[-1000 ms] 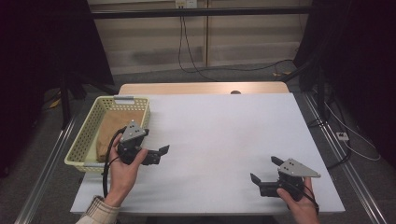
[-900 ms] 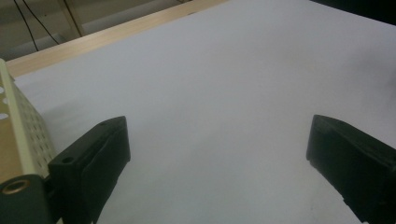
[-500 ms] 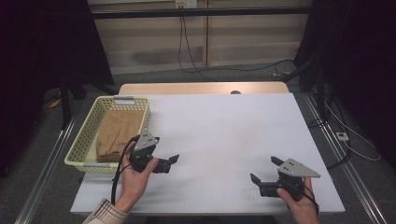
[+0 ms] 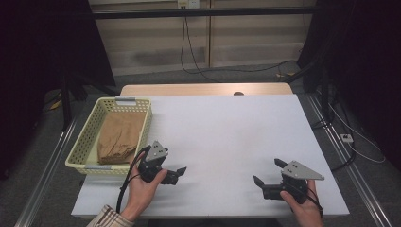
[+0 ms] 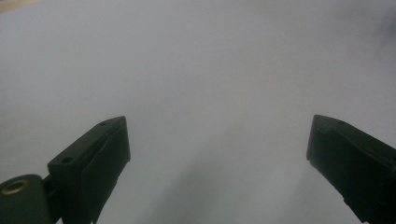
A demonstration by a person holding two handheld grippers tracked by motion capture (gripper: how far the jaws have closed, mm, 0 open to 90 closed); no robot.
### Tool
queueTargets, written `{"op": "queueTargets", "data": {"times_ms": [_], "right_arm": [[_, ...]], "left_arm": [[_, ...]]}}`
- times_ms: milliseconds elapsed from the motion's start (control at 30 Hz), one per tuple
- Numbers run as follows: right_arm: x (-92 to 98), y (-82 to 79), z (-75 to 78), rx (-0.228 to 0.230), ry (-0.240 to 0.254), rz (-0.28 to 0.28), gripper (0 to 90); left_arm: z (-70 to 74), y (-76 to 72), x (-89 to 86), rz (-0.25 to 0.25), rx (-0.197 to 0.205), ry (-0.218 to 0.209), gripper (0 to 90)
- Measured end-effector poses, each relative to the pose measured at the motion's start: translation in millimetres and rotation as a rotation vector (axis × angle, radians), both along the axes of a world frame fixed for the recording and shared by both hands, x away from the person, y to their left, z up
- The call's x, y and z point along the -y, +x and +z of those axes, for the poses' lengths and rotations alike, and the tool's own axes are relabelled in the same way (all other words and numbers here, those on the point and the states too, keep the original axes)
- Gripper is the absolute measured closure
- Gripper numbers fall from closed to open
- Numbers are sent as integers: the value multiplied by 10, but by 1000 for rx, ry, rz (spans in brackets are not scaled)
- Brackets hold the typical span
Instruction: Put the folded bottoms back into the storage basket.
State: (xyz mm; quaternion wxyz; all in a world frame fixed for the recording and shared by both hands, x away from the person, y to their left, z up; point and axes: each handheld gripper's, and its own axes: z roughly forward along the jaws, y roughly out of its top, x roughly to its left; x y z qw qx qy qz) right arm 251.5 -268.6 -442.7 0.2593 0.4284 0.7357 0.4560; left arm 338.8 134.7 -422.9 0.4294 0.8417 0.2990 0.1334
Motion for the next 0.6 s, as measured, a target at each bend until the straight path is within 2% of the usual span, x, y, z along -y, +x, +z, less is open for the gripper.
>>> {"op": "queueTargets", "data": {"times_ms": [67,167,267,333,467,600], "right_arm": [[-3,-4,1,-1,0,3,38],[-2,-5,2,1,-1,4,38],[0,-6,-2,-6,-6,4,38],[1,-2,-14,-20,-19,-2,41],[8,0,-12,-16,-12,0,38],[8,4,-9,-15,-7,0,38]], "left_arm": [[-23,-16,-4,-4,-8,-1,62],[-48,-57,-32,5,-3,-35,62],[-66,-67,-59,7,16,-42,61],[-84,-68,-75,-16,30,-65,55],[-103,-65,-84,-6,46,-50,53],[-128,-54,-92,13,36,-53,54]]}}
